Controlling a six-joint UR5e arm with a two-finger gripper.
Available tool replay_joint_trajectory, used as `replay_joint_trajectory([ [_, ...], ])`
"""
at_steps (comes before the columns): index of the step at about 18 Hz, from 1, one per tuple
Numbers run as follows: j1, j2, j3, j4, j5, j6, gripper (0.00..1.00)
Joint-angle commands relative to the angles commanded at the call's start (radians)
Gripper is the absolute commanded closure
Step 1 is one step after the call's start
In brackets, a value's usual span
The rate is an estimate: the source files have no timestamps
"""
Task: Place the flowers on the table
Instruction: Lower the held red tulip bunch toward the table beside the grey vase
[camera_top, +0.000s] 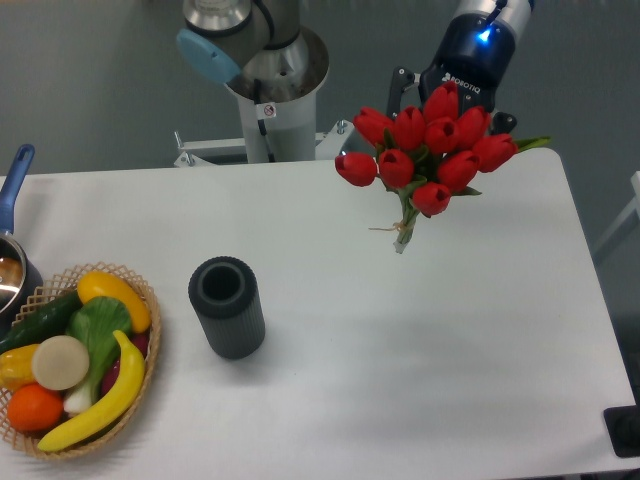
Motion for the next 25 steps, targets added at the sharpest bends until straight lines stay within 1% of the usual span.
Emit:
replay_joint_trajectory([
  [3, -0.003, 0.005, -0.006, 0.0, 0.005, 0.003, 0.43],
  [9, -0.002, 0.006, 0.002, -0.003, 0.024, 0.006, 0.43],
  [13, -0.005, 0.014, 0.005, -0.002, 0.139, 0.005, 0.43],
  [16, -0.015, 0.035, -0.005, -0.003, 0.216, 0.006, 0.43],
  [18, -0.029, 0.035, -0.003, -0.003, 0.247, 0.006, 0.44],
  [20, -0.034, 0.032, 0.002, -0.003, 0.305, 0.008, 0.44],
  [22, -0.075, 0.026, -0.002, -0.003, 0.372, 0.008, 0.45],
  [23, -0.093, 0.017, -0.003, -0.003, 0.433, 0.011, 0.45],
  [25, -0.118, 0.002, -0.002, -0.003, 0.504, 0.011, 0.45],
])
